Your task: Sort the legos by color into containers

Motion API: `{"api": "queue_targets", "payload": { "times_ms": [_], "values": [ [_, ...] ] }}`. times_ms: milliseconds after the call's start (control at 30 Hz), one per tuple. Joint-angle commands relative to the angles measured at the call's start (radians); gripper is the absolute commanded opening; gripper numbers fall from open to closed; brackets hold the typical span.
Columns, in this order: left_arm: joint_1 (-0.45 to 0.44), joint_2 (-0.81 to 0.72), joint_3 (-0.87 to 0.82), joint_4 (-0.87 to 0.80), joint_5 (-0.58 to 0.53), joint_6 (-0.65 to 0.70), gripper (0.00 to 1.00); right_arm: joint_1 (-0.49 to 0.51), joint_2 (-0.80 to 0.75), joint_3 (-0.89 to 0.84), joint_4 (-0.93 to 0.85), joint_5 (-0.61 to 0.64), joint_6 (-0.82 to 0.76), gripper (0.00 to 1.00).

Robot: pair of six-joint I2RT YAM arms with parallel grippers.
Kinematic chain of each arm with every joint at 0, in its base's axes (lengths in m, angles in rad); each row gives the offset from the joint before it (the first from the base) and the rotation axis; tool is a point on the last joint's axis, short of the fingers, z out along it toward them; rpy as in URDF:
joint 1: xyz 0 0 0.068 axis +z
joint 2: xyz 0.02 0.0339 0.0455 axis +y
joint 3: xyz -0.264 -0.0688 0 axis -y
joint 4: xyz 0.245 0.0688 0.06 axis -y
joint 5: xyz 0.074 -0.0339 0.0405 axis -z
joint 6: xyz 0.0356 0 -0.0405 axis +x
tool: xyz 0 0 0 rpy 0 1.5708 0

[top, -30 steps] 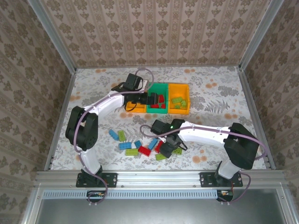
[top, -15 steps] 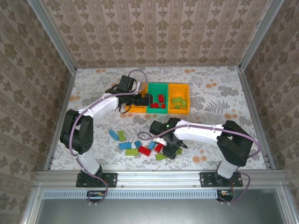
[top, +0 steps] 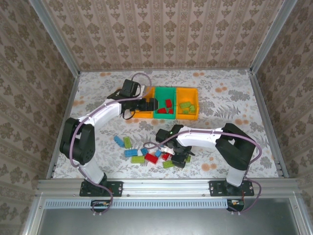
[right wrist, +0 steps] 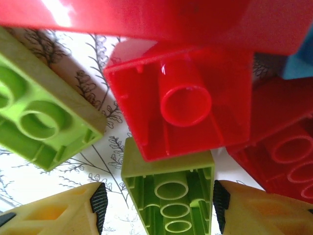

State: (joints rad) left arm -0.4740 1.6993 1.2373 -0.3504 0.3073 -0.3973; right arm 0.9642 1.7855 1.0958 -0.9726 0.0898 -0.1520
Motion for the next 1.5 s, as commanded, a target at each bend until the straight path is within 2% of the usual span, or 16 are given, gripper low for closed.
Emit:
{"api": "queue_targets", "payload": {
  "times_ms": [0, 67, 133, 200, 300, 533, 700, 867, 1067, 1200, 1467],
  "values": [
    [0.011, -0.037, -0.016, 0.004, -0.01, -0.014, 1.0, -0.008, 0.025, -0.012, 0.004, -0.006, -0.024, 0.62],
    [0.011, -0.047, -0.021, 0.002, -0.014, -0.014, 1.0, -0.01, 0.021, -0.013, 0.006, -0.003, -0.022, 0.6],
    [0.039, -0.054, -0.027, 0.001, -0.016, -0.012, 1.0, -0.011, 0.008, -0.012, 0.008, 0.005, -0.02, 0.54],
    [0.046, -0.063, -0.034, -0.002, -0.019, -0.012, 1.0, -0.012, -0.019, -0.014, 0.013, 0.015, -0.016, 0.44],
    [0.057, -0.077, -0.048, -0.004, -0.026, -0.012, 1.0, -0.015, -0.066, -0.013, 0.018, 0.027, -0.014, 0.36],
    [0.086, -0.117, -0.094, -0.007, -0.038, -0.012, 1.0, -0.066, -0.182, 0.006, 0.068, 0.033, 0.001, 0.33],
    [0.104, -0.15, -0.121, -0.019, -0.051, -0.001, 1.0, -0.154, -0.258, 0.026, 0.161, 0.018, 0.047, 0.33],
    [0.114, -0.173, -0.138, -0.032, -0.06, 0.013, 1.0, -0.281, -0.269, 0.081, 0.23, -0.018, 0.118, 0.33],
    [0.114, -0.191, -0.164, -0.053, -0.077, 0.031, 1.0, -0.456, -0.207, 0.162, 0.31, -0.033, 0.282, 0.32],
    [0.116, -0.213, -0.188, -0.087, -0.105, 0.043, 1.0, -0.546, -0.115, 0.257, 0.291, 0.012, 0.409, 0.31],
    [0.117, -0.273, -0.245, -0.195, -0.183, 0.046, 1.0, -0.585, 0.126, 0.498, 0.163, 0.078, 0.517, 0.33]
  ]
}}
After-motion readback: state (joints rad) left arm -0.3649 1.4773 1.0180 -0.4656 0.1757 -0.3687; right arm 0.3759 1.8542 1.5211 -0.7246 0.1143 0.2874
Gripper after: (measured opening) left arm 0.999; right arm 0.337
